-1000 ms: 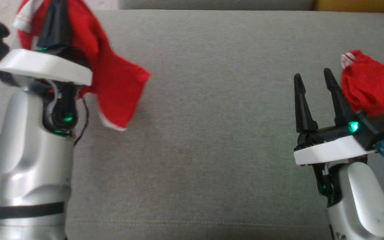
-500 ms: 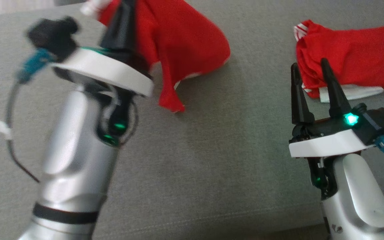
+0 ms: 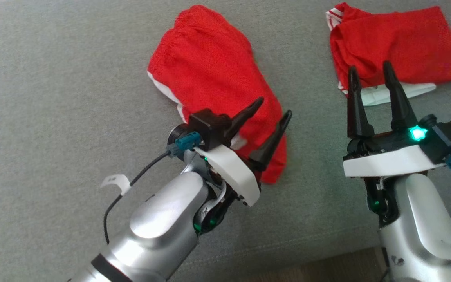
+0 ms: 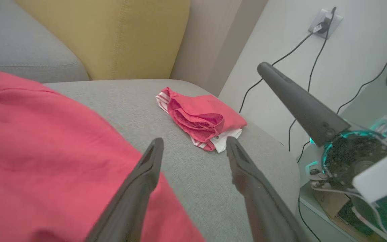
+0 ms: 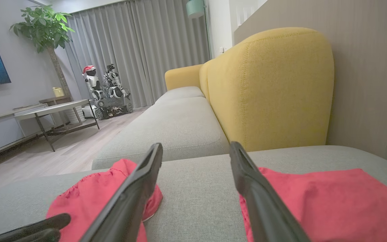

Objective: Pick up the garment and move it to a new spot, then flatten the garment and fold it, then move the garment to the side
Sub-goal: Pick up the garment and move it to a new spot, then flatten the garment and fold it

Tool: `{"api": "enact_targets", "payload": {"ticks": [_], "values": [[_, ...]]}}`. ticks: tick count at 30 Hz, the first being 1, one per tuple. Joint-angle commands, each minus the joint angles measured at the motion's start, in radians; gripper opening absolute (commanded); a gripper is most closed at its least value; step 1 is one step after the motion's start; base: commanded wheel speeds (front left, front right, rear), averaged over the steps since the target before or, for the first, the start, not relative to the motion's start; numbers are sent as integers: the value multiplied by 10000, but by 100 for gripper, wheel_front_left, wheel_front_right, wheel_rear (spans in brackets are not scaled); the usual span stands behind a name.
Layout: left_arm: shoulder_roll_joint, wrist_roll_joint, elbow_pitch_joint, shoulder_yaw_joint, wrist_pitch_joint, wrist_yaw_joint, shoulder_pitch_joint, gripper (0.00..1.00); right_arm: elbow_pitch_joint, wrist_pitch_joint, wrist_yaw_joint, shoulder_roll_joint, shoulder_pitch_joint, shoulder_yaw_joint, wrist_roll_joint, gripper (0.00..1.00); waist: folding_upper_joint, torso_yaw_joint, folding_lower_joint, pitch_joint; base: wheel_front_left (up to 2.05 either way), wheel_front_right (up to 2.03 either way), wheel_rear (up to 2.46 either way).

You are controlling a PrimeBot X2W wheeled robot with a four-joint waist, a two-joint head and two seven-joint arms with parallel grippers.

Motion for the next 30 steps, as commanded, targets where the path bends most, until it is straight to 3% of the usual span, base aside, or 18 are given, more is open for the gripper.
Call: {"api": "enact_targets", "payload": {"ticks": [1, 5, 12, 13, 18, 22, 25, 30], "values": [[87, -190, -201, 162, -227, 92, -390, 100, -270, -108, -9, 70, -286, 160, -33, 100, 0, 188, 0, -51, 0, 0, 0], [87, -428, -27, 404, -454, 358, -524, 100, -224, -113, -9, 70, -267, 123, -137, 100, 0, 504, 0, -201, 0, 0, 0], [1081, 283, -490, 2805, -623, 896, -80, 100, -87, 88, -9, 70, 173, 67, -559, 100, 0, 1549, 0, -831, 0, 0, 0], [1081, 283, -490, 2805, -623, 896, -80, 100, -87, 88, -9, 70, 173, 67, -559, 100, 0, 1549, 0, -831, 0, 0, 0], [1630, 1043, -1279, 4715, -626, 962, 1559, 100, 32, 193, -9, 70, 755, 138, -634, 100, 0, 1993, 0, -1161, 0, 0, 0], [1422, 1524, -1906, 6105, -626, 701, 3082, 100, 63, 231, -9, 70, 1132, 247, -636, 100, 0, 2184, 0, -1283, 0, 0, 0], [960, 1864, -2257, 7004, -627, 406, 3871, 100, 57, 255, -9, 70, 1268, 299, -621, 100, 0, 2283, 0, -1332, 0, 0, 0], [365, 2410, -2361, 7865, -627, -160, 4333, 100, 56, 344, -9, 70, 1350, 402, -683, 100, 0, 2391, 0, -1461, 0, 0, 0]]}}
